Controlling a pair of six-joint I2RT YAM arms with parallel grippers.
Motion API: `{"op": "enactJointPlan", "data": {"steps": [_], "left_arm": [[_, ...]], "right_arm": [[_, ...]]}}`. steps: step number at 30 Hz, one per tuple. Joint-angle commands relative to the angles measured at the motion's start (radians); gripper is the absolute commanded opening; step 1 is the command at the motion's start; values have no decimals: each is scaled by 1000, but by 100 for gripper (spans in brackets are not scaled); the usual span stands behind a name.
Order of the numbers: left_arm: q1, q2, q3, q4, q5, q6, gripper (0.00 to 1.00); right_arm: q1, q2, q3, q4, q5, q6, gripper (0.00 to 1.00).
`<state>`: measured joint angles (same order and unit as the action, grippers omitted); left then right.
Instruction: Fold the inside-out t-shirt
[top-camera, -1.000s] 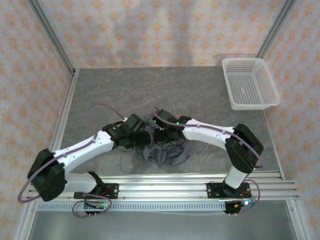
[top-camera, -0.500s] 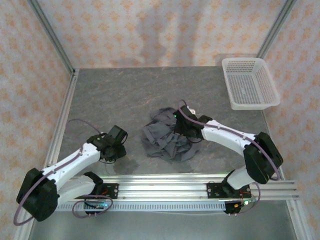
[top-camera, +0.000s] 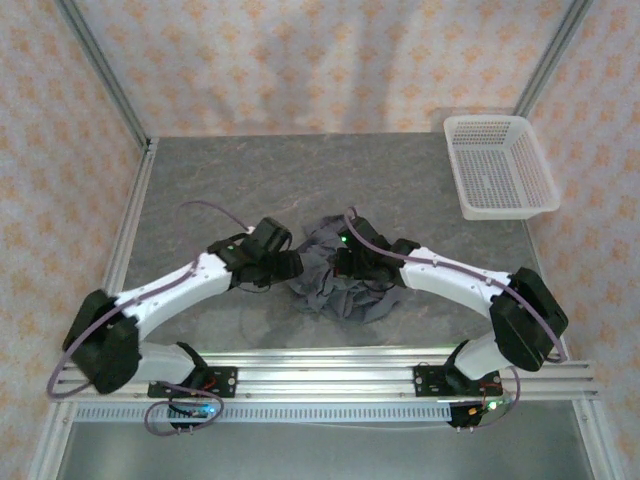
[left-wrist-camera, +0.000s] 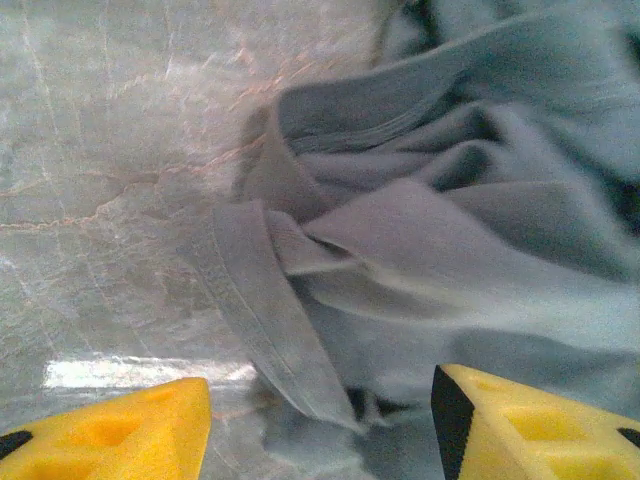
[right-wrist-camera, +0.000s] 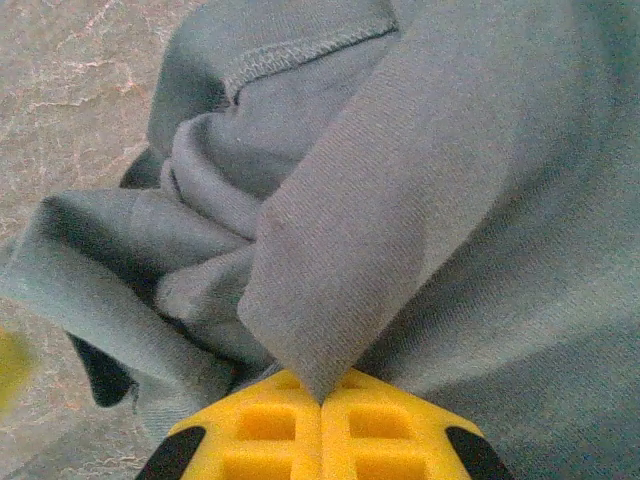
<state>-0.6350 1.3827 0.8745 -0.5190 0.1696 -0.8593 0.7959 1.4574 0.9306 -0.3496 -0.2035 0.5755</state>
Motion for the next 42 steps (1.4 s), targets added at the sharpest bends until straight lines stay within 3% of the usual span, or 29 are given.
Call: {"op": "enactJointPlan", "data": {"steps": [1, 6, 10, 16, 24, 25, 27, 28, 32, 36, 39, 42], "left_arm": [[0, 74, 16, 75, 11, 25, 60], [1, 134, -1, 79, -19, -4, 52], [18, 127, -74, 33, -59, -44, 30], [65, 59, -164, 41, -36, -56, 1], [74, -93, 14, -101, -78, 11, 0], [73, -116, 33, -100, -76, 21, 0], [71, -169, 72, -81, -58, 57, 0], [69, -186, 88, -69, -47, 77, 0], [66, -230, 159, 4, 21, 159, 0], [66, -238, 229, 65, 74, 173, 0], [64, -223, 286, 82, 100, 133, 0], [64, -224, 303, 115, 93, 50, 0]], "right_arm": [[6, -11, 37, 12, 0, -3, 0], [6, -34, 34, -8, 22, 0, 0], [-10, -58, 33, -54, 113, 68, 0], [-60, -84, -18, -69, 145, 108, 0], [-40, -133, -40, -84, 112, 20, 0], [-28, -154, -30, -77, 106, -19, 2], [12, -206, -3, -60, 101, -124, 25], [30, -228, 9, -52, 106, -174, 31], [91, -305, 31, 53, 7, -383, 39], [122, -317, -5, 232, -117, -488, 57], [160, -314, -52, 402, -48, -518, 76], [213, -288, -88, 545, 97, -550, 76]]}}
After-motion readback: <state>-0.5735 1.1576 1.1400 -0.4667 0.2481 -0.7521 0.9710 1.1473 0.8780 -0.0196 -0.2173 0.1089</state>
